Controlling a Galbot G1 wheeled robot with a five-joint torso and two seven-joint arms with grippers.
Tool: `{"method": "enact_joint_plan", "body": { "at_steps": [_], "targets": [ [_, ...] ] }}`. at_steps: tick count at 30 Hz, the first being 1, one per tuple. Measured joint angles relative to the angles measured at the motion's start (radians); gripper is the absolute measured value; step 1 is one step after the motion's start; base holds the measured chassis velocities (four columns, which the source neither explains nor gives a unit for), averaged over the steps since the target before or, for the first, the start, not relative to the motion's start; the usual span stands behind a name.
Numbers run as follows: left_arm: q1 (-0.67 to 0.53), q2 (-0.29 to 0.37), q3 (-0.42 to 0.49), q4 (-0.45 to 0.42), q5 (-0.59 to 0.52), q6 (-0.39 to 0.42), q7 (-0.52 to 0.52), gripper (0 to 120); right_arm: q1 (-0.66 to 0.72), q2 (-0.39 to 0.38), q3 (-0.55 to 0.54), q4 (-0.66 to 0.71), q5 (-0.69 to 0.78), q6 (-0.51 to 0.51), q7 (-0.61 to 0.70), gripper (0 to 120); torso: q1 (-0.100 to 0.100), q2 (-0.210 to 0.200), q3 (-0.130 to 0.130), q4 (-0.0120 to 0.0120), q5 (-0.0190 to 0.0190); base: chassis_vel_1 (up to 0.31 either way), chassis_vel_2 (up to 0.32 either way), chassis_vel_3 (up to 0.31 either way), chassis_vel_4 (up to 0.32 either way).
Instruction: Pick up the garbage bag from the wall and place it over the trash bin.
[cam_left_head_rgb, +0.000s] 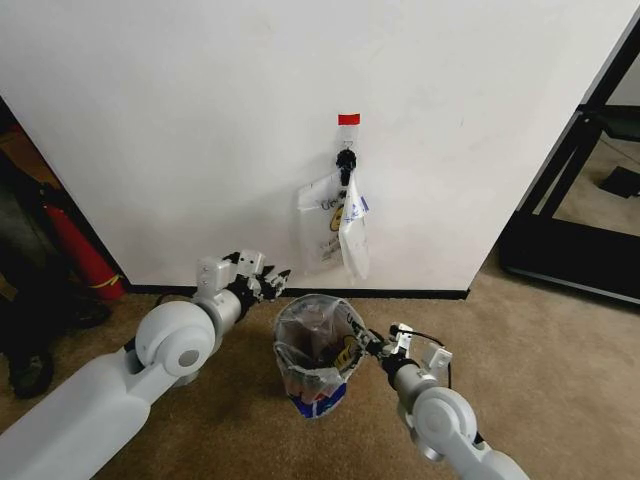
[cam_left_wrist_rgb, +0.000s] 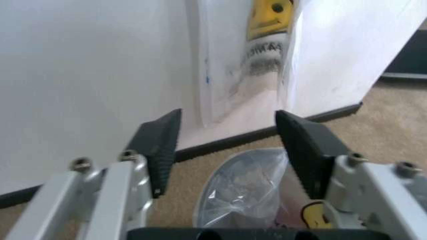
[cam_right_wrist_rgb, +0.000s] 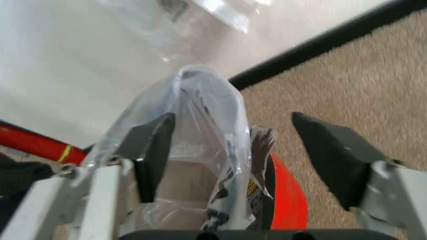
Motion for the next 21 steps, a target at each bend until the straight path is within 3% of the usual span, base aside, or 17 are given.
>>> {"method": "enact_joint_plan", "body": {
  "at_steps": [3, 5, 6, 7, 9, 12, 14, 15, 20, 21],
  "targets": [
    [0.073, -0.013, -0.036, -0.009, 0.076, -0.076, 0.02, 71, -0.046, -0.016, 0.019, 0.039, -0.056, 0.023, -0.034, 81, 0.0, 0.0, 0.0, 0.0002, -0.0002, 0.0, 0.0, 0.0, 0.0],
    [0.164, -0.041, -0.095, 0.0, 0.173, -0.209, 0.048, 80, -0.086, -0.027, 0.039, 0.07, -0.139, 0.063, -0.069, 89, 0.0, 0.0, 0.0, -0.0003, -0.0001, 0.0, 0.0, 0.0, 0.0],
    [0.164, -0.041, -0.095, 0.0, 0.173, -0.209, 0.048, 80, -0.086, -0.027, 0.039, 0.07, -0.139, 0.063, -0.069, 89, 0.0, 0.0, 0.0, -0.0003, -0.0001, 0.0, 0.0, 0.0, 0.0],
    [0.233, -0.064, -0.143, 0.029, 0.269, -0.329, 0.076, 86, -0.111, -0.029, 0.058, 0.088, -0.196, 0.089, -0.089, 95, 0.0, 0.0, 0.0, -0.0002, -0.0001, 0.0, 0.0, 0.0, 0.0],
    [0.333, -0.096, -0.216, 0.066, 0.379, -0.464, 0.116, 94, -0.157, -0.028, 0.105, 0.121, -0.275, 0.114, -0.12, 100, 0.0, 0.0, 0.0, 0.0003, -0.0002, 0.0, 0.0, 0.0, 0.0],
    [0.431, -0.131, -0.283, 0.085, 0.442, -0.573, 0.154, 99, -0.213, -0.016, 0.167, 0.146, -0.393, 0.172, -0.162, 100, 0.0, 0.0, 0.0, 0.0004, -0.0002, 0.0, 0.0, 0.0, 0.0],
    [0.523, -0.205, -0.354, 0.116, 0.531, -0.683, 0.193, 100, -0.289, 0.031, 0.265, 0.143, -0.606, 0.302, -0.23, 100, 0.0, 0.0, 0.0, 0.0002, -0.0001, 0.0, 0.0, 0.0, 0.0],
    [0.523, -0.205, -0.354, 0.116, 0.531, -0.683, 0.193, 100, -0.289, 0.031, 0.265, 0.143, -0.606, 0.302, -0.23, 100, 0.0, 0.0, 0.0, 0.0002, -0.0001, 0.0, 0.0, 0.0, 0.0],
    [0.679, -0.375, -0.431, 0.107, 0.582, -0.778, 0.221, 98, -0.45, 0.129, 0.369, 0.165, -0.756, 0.456, -0.302, 100, 0.0, 0.0, 0.0, 0.0002, -0.0003, 0.0, 0.0, 0.0, 0.0],
    [0.69, -0.384, -0.435, 0.103, 0.586, -0.786, 0.224, 98, -0.464, 0.135, 0.375, 0.168, -0.763, 0.468, -0.306, 100, 0.0, 0.0, 0.0, 0.0002, -0.0003, 0.0, 0.0, 0.0, 0.0]
  ]
}}
